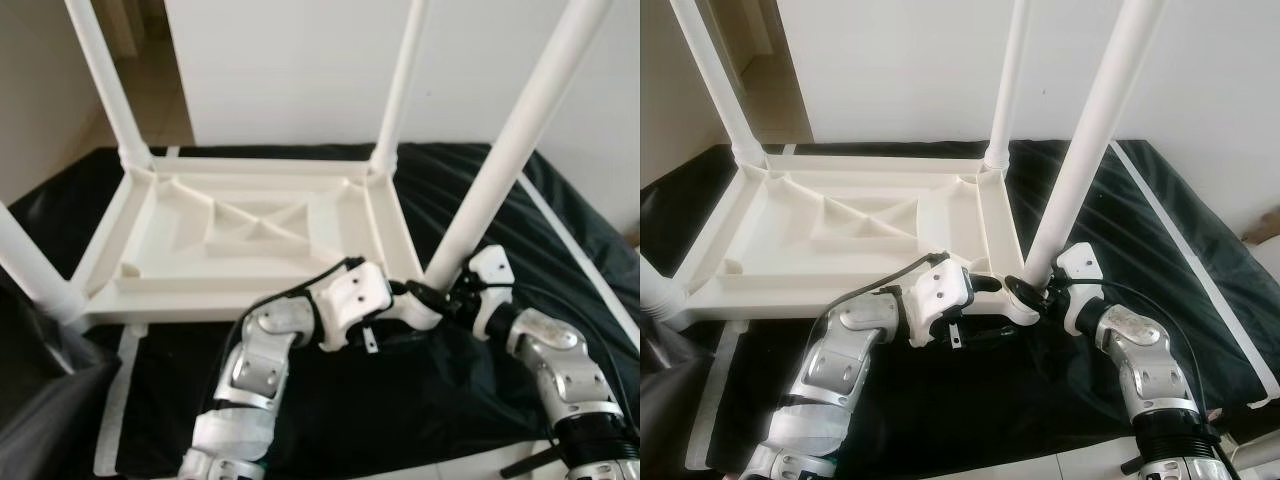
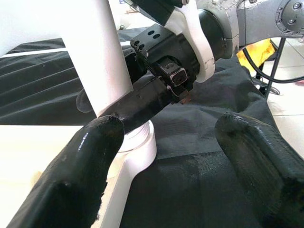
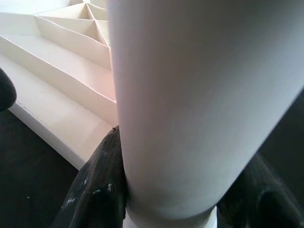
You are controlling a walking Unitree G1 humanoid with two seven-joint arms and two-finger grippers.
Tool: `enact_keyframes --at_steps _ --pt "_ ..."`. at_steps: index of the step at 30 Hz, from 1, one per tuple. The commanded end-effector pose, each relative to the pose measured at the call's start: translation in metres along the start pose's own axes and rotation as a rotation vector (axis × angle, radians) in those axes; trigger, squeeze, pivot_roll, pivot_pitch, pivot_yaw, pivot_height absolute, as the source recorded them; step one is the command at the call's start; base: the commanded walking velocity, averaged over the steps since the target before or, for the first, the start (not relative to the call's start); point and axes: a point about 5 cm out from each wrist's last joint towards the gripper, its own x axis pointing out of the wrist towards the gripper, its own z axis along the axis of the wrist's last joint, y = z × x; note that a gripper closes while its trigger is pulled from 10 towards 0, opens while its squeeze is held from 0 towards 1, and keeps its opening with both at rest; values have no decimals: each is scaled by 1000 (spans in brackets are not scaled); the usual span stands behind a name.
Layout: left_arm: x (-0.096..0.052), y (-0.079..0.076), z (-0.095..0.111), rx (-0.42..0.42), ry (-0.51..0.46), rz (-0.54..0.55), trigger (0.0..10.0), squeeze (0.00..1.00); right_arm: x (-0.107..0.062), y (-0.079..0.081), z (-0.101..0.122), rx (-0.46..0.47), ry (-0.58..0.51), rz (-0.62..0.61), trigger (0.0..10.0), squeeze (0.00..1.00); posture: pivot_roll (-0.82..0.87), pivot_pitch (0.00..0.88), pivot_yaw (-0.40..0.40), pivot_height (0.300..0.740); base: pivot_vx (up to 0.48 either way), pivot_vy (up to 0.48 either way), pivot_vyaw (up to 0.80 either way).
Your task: Building children table
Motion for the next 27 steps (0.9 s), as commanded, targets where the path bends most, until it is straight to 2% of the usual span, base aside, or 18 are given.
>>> enact_keyframes --at_steps 1,4,6,12,14,17,19,20,25,27 --pt "1 1 -8 -25 19 200 10000 0 -1 1 -7 26 39 1 10000 0 -28 0 -44 740 0 0 0" --pt "2 1 -8 -25 21 195 10000 0 0 -1 -5 41 36 -60 10000 0 -28 0 -44 740 0 0 0" --pt "2 1 -9 -27 22 197 10000 0 2 -2 -3 56 35 -149 10000 0 -28 0 -45 740 0 0 0" --pt "1 0 -10 -28 26 200 10000 0 5 10 -7 121 62 -339 10000 0 -28 0 -46 740 0 0 0" --pt "0 0 -10 -28 26 201 10000 0 6 14 -11 190 80 -423 10000 0 -29 0 -46 740 0 0 0" --pt "1 1 -10 -29 26 202 10000 0 9 19 -13 227 89 -472 10000 0 -29 0 -47 740 0 0 0" --pt "1 2 -9 -29 25 205 10000 0 15 32 -16 286 94 -578 10000 0 -26 0 -46 740 0 0 0" --pt "1 2 -9 -29 25 205 10000 0 15 32 -16 286 94 -578 10000 0 -26 0 -46 740 0 0 0" --pt "0 2 -10 -26 29 206 10000 0 16 36 -19 330 130 -811 10000 0 -21 0 -49 740 0 0 0" --pt "-1 3 -10 -22 33 213 10000 0 18 39 -21 375 140 -912 10000 0 -12 0 -55 740 0 0 0"
